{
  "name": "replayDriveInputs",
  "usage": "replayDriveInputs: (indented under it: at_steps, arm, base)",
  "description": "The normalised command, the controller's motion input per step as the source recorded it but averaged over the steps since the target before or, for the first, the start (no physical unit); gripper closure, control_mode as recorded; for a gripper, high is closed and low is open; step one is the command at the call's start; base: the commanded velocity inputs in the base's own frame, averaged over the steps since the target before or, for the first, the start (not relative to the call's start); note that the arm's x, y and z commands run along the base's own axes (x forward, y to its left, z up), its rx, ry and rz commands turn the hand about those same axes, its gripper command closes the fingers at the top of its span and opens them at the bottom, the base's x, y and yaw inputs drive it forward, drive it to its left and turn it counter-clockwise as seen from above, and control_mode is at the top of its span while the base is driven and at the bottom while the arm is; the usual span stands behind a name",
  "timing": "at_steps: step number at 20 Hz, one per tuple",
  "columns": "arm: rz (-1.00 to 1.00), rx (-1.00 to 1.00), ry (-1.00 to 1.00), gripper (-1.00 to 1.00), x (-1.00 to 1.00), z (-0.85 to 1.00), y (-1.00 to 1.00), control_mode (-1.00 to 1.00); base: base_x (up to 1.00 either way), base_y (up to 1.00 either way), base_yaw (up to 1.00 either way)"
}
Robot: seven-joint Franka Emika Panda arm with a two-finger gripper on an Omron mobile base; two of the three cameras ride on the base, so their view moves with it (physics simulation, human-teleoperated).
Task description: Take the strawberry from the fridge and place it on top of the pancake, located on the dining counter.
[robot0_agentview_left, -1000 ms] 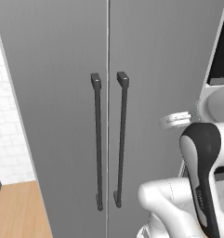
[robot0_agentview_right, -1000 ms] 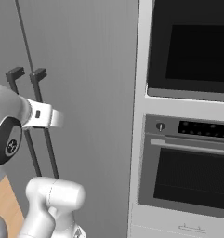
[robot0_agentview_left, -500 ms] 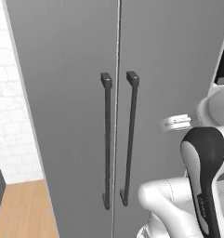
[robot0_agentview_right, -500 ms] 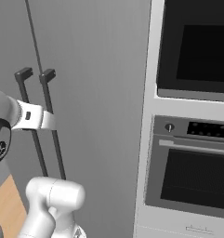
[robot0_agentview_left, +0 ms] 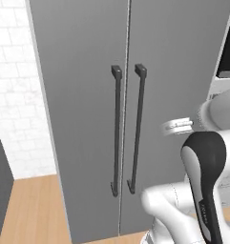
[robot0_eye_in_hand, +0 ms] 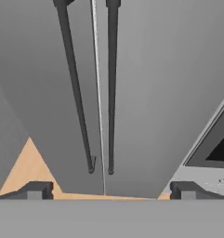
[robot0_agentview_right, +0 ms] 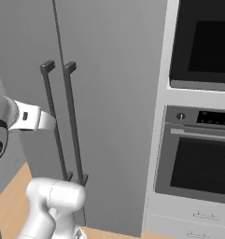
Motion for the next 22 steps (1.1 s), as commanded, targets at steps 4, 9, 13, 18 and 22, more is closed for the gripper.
replayDriveInputs:
  at_steps: [4,9,13,18,22]
  arm:
    - [0.00,0.00,0.00,-1.00,0.00,0.00,0.00,1.00]
    - [0.00,0.00,0.00,-1.00,0.00,0.00,0.00,1.00]
    - [0.00,0.00,0.09,-1.00,0.71,0.00,0.00,-1.00]
    - [0.00,0.00,0.16,-1.00,1.00,0.00,0.00,-1.00]
    - [0.00,0.00,0.04,-1.00,1.00,-0.03,0.07,-1.00]
  base:
    - [-0.74,0.00,0.00]
    - [-0.41,0.00,0.00]
    - [0.14,0.00,0.00]
    - [0.00,0.00,0.00]
    - [0.00,0.00,0.00]
